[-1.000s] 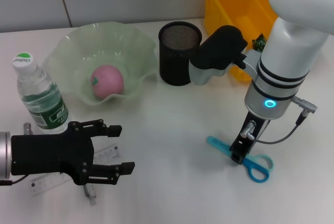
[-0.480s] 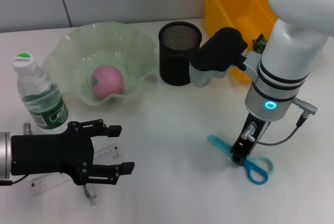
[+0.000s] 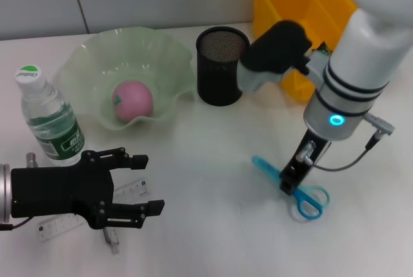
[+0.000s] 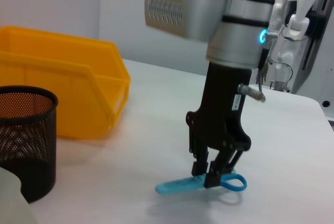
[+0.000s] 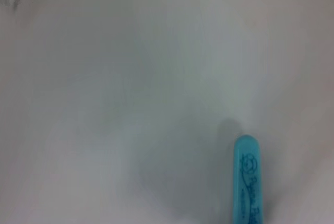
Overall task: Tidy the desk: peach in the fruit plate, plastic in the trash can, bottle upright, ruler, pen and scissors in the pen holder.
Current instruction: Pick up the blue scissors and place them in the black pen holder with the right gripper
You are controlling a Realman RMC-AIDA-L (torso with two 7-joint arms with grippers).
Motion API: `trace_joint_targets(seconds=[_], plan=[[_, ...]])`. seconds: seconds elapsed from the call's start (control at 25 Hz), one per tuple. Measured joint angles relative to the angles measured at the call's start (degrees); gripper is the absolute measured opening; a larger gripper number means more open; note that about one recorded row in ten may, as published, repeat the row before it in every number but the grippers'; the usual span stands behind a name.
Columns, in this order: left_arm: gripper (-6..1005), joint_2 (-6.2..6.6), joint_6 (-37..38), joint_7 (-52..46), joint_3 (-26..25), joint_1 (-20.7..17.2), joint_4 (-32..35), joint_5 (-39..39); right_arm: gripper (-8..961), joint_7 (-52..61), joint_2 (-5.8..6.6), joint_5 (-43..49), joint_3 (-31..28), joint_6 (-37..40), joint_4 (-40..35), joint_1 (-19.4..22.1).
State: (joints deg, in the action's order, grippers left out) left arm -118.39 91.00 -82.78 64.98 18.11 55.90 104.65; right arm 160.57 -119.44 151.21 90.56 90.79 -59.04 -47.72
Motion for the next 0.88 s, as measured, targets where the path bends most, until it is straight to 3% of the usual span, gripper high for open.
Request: trace_joint_targets(seconds=[0.28, 0.6, 0.72, 0.88], plan=[[865, 0.00, 0.04, 0.13, -0.25, 0.03, 0.01, -0.08, 231, -4.83, 0.27, -4.00, -11.31, 0.53, -6.71, 3.48], [865, -0.08, -0.16, -0.14, -0.79, 0.25, -0.48, -0.39, 231, -18.28, 0.26, -15.93, -24.81, -1.40, -11.53, 9.29], [865, -0.08, -0.18, 0.16, -1.61, 0.47, -1.58, -0.76, 231, -25.41, 0.26, -23.85, -30.88, -3.19, -10.84, 11.69], [865, -0.09, -0.28, 0.91, -2.95, 0.63, -2.56, -1.02, 230, -41.11, 0.44, -42.24, -37.91, -3.51, -5.39, 15.22]])
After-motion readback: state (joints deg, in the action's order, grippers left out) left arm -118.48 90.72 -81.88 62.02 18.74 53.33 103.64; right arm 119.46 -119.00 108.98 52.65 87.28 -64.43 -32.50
